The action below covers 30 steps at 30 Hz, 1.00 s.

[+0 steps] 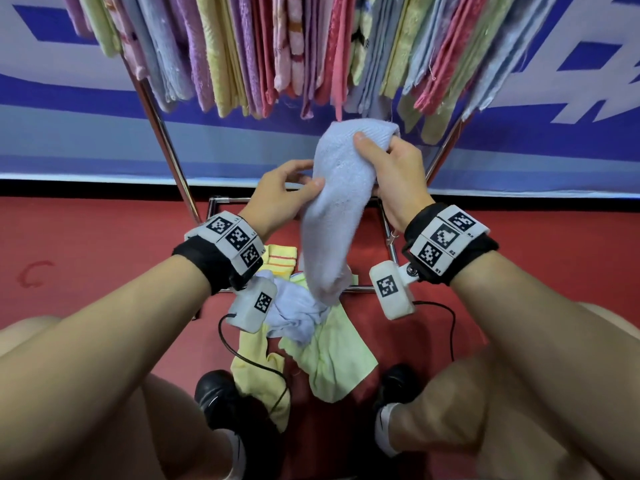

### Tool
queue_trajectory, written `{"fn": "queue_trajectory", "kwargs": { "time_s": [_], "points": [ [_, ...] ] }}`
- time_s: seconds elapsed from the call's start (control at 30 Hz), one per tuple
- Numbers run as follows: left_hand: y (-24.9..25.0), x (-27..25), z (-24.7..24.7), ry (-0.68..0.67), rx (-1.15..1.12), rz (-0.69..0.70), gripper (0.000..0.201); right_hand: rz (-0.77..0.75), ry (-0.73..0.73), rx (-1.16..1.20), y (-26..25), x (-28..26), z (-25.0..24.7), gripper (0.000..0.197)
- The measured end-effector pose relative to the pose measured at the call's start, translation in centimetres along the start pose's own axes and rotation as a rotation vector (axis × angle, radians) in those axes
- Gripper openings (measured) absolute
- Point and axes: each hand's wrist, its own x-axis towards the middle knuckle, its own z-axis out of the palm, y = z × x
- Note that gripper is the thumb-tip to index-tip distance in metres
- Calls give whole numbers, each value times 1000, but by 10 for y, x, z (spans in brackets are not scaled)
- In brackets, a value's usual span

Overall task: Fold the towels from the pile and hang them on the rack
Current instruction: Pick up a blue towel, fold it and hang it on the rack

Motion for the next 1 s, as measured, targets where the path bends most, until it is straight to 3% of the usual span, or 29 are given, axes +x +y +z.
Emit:
{"fn": "queue_trajectory", "kwargs": {
  "time_s": [0.13, 0.27, 0.5, 0.63, 0.8, 0.9, 1.0],
  "points": [
    [2, -6, 3, -182, -22, 3, 16, 36, -21, 13, -1, 0, -2, 18],
    [4, -7, 4, -193, -65, 6, 6, 75, -62, 57, -4, 2, -3, 20],
    [6, -8, 4, -192, -30, 51, 20, 92, -49, 135, -9, 3, -7, 17],
    [11, -10, 6, -257, -187, -23, 18, 91, 54, 198, -11, 14, -16, 20],
    [20, -22, 17, -389, 30, -75, 15, 176, 133, 221, -2, 27, -33, 33],
    [22, -19, 15, -284, -52, -31, 11, 341, 21, 344, 5, 16, -25, 64],
    [22, -10, 4, -88, -175, -26, 8, 593, -285, 449, 8, -7, -12, 87]
  ]
}}
